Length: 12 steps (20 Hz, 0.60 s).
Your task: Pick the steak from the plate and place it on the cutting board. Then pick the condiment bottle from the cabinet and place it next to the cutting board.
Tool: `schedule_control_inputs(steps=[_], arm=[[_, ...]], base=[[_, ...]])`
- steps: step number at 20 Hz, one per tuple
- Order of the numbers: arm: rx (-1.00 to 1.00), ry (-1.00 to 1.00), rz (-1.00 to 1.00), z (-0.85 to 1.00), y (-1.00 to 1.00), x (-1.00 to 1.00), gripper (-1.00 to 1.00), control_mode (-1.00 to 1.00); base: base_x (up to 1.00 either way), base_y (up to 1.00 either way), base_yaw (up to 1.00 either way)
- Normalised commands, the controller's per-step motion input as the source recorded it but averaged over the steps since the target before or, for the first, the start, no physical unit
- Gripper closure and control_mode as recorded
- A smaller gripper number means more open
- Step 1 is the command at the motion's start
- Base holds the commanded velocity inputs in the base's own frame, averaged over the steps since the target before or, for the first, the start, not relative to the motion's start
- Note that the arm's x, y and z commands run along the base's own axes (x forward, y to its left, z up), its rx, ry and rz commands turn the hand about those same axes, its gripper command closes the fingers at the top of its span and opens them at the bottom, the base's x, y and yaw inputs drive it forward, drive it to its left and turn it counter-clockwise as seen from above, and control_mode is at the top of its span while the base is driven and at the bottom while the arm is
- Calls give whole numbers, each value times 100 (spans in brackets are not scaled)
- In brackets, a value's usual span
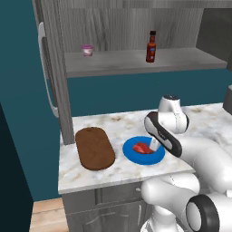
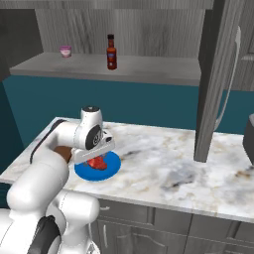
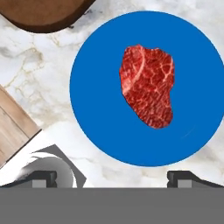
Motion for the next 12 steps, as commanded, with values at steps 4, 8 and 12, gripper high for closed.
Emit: schedule_control_inputs(steps=[4,8,12], arm=[[0,0,5,-12,-7,3,-100,-100],[0,0,5,-12,-6,6,-100,-100],[0,0,5,-13,-1,10,-100,-100]], base=[[0,0,0],[0,0,0],[0,0,0]])
